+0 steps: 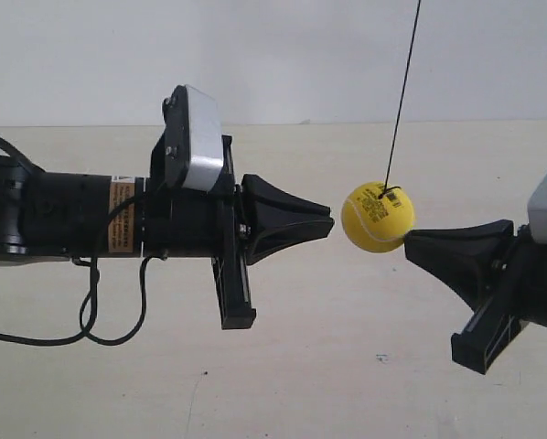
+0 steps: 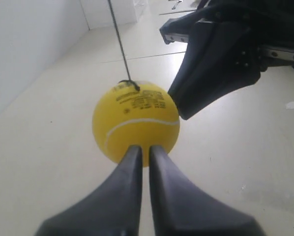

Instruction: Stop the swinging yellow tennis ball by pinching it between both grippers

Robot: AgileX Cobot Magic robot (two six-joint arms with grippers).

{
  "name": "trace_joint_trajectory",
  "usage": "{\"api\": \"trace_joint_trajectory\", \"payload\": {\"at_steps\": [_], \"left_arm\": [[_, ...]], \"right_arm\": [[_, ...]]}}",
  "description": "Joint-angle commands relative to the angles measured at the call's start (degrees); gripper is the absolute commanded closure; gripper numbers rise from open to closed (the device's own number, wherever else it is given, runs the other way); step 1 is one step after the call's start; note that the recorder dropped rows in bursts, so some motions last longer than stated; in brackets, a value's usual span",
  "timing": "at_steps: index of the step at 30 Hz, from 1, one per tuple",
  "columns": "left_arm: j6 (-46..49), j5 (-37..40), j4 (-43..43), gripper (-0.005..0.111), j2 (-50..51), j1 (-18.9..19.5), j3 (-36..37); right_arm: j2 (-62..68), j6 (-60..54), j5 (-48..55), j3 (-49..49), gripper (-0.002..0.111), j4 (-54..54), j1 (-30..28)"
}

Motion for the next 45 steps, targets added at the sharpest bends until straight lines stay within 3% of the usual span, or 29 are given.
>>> {"api": "trace_joint_trajectory", "payload": {"at_steps": [1, 9, 20, 26, 45], "left_arm": [[5.85, -4.24, -4.53, 0.102, 3.16, -0.08, -0.3], [9.14, -5.12, -9.26, 0.102, 3.51, -0.08, -0.3], [7.97, -5.12, -8.6, 0.102, 3.51, -0.2, -0.3], [9.35, -5.12, -8.42, 0.102, 3.51, -2.77, -0.3], [9.74, -3.36, -9.46, 0.102, 3.51, -2.77, -0.3]], "right_arm": [[0.86, -1.81, -2.12, -0.43, 0.108, -0.32, 0.05], [0.86, -5.47, -1.43, -0.43, 0.108, 3.93, 0.05], [0.86, -5.57, -1.28, -0.43, 0.108, 4.57, 0.05], [0.86, -5.54, -1.71, -0.43, 0.108, 4.57, 0.05], [0.86, -5.54, -1.71, -0.43, 0.108, 4.57, 0.05]]}}
